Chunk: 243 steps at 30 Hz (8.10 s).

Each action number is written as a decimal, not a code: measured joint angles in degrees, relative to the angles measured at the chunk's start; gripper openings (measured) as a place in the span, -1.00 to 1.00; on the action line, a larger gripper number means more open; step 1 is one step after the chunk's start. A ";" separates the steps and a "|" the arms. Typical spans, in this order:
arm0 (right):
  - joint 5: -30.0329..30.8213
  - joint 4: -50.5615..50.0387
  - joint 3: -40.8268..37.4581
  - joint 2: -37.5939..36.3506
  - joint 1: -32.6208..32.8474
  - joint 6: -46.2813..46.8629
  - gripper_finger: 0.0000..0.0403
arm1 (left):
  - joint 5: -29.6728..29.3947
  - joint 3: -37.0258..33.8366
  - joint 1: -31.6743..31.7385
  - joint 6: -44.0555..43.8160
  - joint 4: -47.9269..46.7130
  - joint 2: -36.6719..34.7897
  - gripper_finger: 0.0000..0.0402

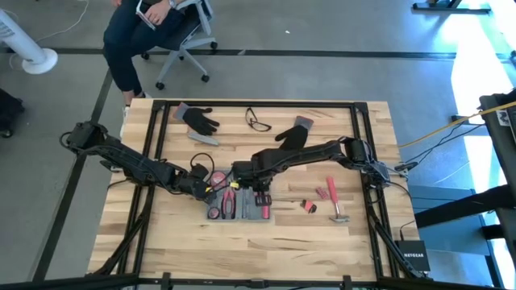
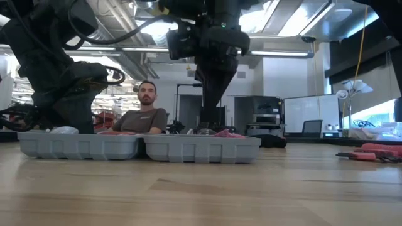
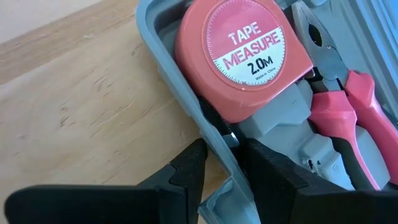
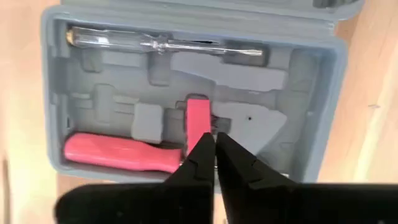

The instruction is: Prefit tool cases

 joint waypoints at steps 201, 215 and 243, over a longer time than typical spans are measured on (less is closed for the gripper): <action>-6.43 53.17 -72.22 -37.09 -9.43 65.83 -1.00 | 1.40 49.36 11.08 33.10 20.59 48.90 -1.00; -4.33 54.26 -72.22 -37.05 -9.41 67.86 -1.00 | 3.28 49.43 9.82 36.57 20.38 49.70 -1.00; -4.56 55.33 -72.24 -37.29 -9.43 64.39 -1.00 | 0.14 49.17 11.23 46.00 -1.32 34.50 -1.00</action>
